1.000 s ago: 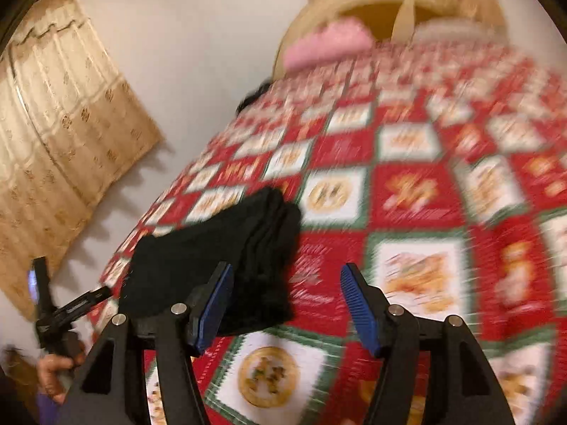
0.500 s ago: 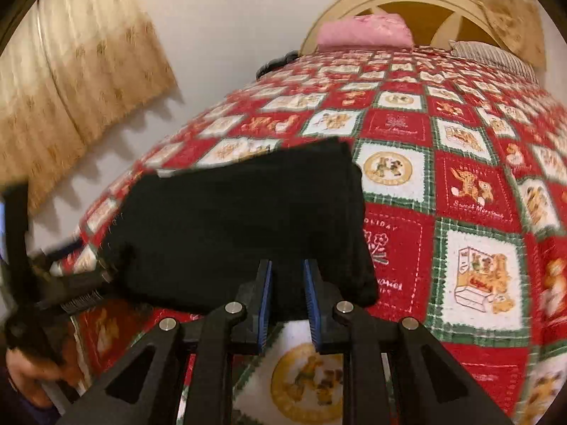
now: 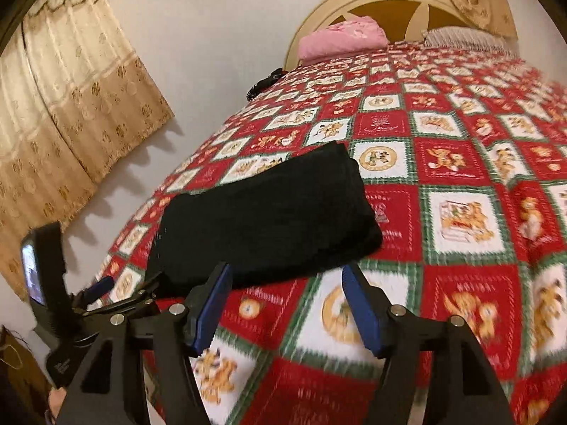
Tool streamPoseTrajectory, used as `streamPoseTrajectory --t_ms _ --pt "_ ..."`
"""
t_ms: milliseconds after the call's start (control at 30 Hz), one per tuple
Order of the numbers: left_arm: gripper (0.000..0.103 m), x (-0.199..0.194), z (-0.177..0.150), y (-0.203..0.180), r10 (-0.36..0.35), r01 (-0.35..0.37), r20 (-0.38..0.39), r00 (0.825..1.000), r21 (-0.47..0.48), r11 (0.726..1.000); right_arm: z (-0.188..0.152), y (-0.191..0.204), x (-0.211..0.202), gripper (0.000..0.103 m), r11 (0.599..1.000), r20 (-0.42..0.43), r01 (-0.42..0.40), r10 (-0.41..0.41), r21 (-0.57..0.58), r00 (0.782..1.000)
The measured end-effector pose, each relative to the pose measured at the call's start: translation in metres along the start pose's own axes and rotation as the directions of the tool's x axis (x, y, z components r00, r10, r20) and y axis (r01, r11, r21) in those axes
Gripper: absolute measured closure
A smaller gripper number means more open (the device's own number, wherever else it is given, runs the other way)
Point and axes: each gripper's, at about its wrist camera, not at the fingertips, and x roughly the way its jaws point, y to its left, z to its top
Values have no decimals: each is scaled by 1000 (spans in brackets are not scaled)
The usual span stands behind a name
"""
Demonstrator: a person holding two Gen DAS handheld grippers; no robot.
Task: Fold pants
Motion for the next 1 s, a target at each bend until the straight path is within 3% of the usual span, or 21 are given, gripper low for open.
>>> streamPoseTrajectory --t_ms 167,300,600,1000 --pt "0 -39 -18 0 -49 50 27 998 -14 999 -21 14 -26 37 1000 20 27 -27 -3 999" --pt "0 -67 -27 2 -73 74 68 995 -19 997 -33 25 -61 37 999 90 38 -36 -17 995" --pt "0 -119 -36 15 -81 88 197 977 -27 996 -50 51 -134 30 995 311 84 -66 -45 948" --pt "0 -163 -41 27 -76 100 354 932 -51 994 -64 75 -175 30 989 406 118 -73 -87 911"
